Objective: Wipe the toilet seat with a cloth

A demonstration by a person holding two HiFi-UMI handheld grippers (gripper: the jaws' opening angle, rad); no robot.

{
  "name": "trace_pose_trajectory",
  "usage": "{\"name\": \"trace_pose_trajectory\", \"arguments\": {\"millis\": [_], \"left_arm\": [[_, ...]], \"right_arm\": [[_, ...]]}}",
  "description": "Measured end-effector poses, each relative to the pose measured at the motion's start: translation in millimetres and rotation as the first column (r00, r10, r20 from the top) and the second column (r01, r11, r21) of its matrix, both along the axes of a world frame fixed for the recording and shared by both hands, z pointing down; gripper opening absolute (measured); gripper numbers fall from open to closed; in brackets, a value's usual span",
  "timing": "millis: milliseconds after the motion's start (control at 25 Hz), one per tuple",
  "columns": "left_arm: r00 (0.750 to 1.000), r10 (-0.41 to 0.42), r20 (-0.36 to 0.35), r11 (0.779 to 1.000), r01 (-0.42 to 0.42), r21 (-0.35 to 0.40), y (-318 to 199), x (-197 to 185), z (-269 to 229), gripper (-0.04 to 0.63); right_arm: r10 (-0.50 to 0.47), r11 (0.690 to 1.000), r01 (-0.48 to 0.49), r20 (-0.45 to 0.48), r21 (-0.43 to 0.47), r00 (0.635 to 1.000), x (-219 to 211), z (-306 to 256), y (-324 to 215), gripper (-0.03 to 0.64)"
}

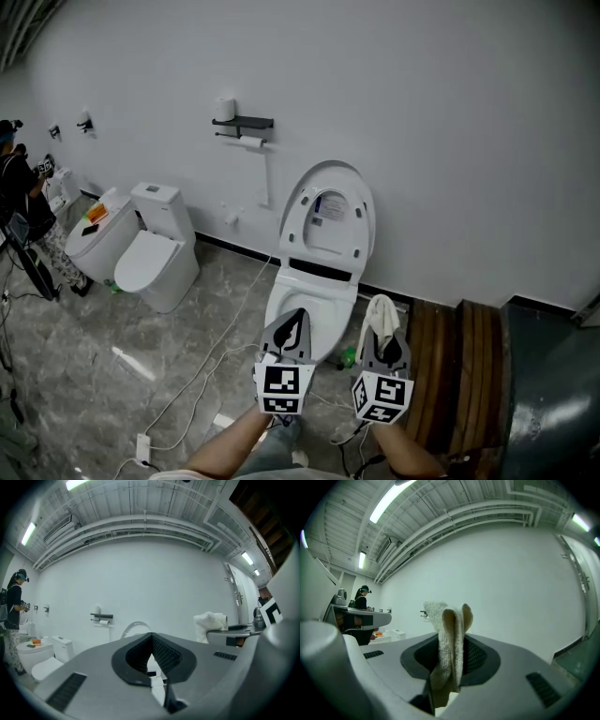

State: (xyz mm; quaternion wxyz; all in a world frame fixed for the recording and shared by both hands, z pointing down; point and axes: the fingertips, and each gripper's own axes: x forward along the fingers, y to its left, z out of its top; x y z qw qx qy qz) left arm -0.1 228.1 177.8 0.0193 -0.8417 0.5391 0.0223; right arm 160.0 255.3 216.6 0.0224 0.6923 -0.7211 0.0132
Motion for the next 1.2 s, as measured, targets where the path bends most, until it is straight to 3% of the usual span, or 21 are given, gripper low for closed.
{"name": "trace_pose_trajectory", "arguments": {"millis": [720, 1200], "left_arm": [[0.998, 0.07, -0.011, 0.997, -0.07, -0.037, -150.1, 3.8, 10.2, -0.002], [0.996, 0.079, -0.034, 0.996, -0.081, -0.038, -228.1, -0.3, 13.6, -0.002]], "right_arm": [[0.06, 0.997, -0.059, 0.0, -0.043, 0.998, -6.9, 5.0, -134.2, 0.095], [0.096, 0.993, -0.098, -0.026, -0.066, 0.995, 2.7, 12.9, -193.5, 0.095]]}}
